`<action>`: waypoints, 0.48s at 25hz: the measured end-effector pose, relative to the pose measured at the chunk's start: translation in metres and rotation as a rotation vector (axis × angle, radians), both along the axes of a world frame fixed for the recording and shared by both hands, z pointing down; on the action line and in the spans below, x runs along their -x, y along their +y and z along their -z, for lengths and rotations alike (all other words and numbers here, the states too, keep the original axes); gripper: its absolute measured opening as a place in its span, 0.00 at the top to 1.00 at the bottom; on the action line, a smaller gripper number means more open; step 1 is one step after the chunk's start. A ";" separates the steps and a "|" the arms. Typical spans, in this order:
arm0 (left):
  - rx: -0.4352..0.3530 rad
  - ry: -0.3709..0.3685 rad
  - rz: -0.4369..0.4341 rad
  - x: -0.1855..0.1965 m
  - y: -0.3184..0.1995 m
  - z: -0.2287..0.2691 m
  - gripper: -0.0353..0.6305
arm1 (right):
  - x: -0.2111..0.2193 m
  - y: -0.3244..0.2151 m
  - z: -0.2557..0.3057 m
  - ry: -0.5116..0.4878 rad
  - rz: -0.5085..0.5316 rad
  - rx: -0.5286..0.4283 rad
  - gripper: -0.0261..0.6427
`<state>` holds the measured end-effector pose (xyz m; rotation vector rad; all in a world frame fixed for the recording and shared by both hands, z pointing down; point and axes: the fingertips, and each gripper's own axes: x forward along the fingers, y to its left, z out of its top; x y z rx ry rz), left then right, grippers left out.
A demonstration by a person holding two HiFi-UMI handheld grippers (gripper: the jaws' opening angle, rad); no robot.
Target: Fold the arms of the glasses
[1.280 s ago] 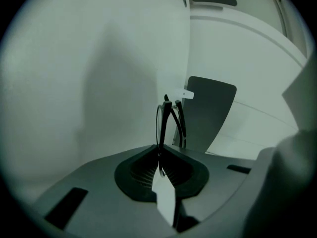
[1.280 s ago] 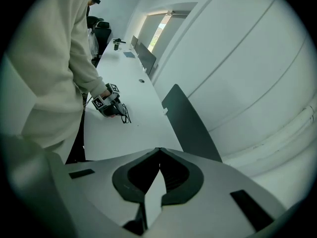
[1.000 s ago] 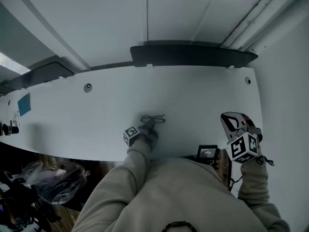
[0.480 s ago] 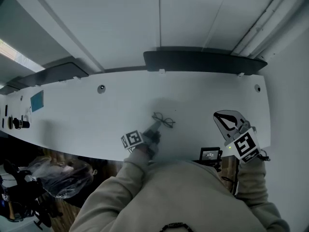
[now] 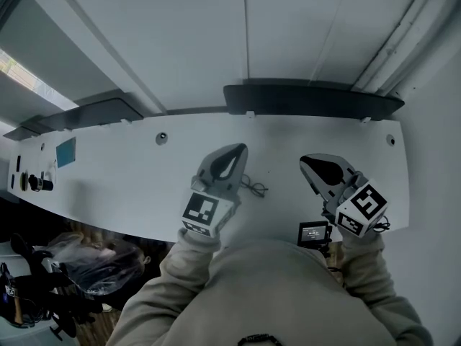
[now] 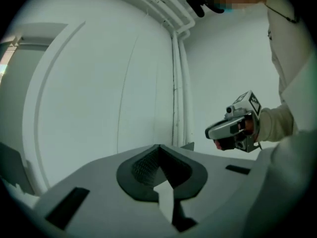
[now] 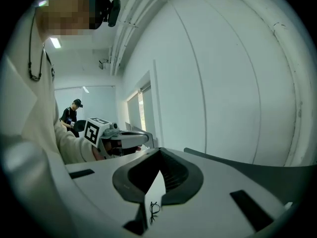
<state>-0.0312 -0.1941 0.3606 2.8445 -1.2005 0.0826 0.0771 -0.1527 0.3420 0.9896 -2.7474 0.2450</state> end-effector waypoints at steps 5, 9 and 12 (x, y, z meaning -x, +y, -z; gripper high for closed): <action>-0.037 0.081 -0.019 -0.006 0.011 0.033 0.94 | 0.005 -0.001 0.008 -0.023 -0.002 -0.026 0.93; -0.043 0.068 -0.057 -0.013 0.018 0.032 0.94 | 0.005 -0.002 0.010 -0.031 -0.001 -0.030 0.93; -0.036 0.075 -0.067 -0.016 0.020 0.033 0.94 | 0.005 -0.001 0.010 -0.029 0.007 -0.029 0.93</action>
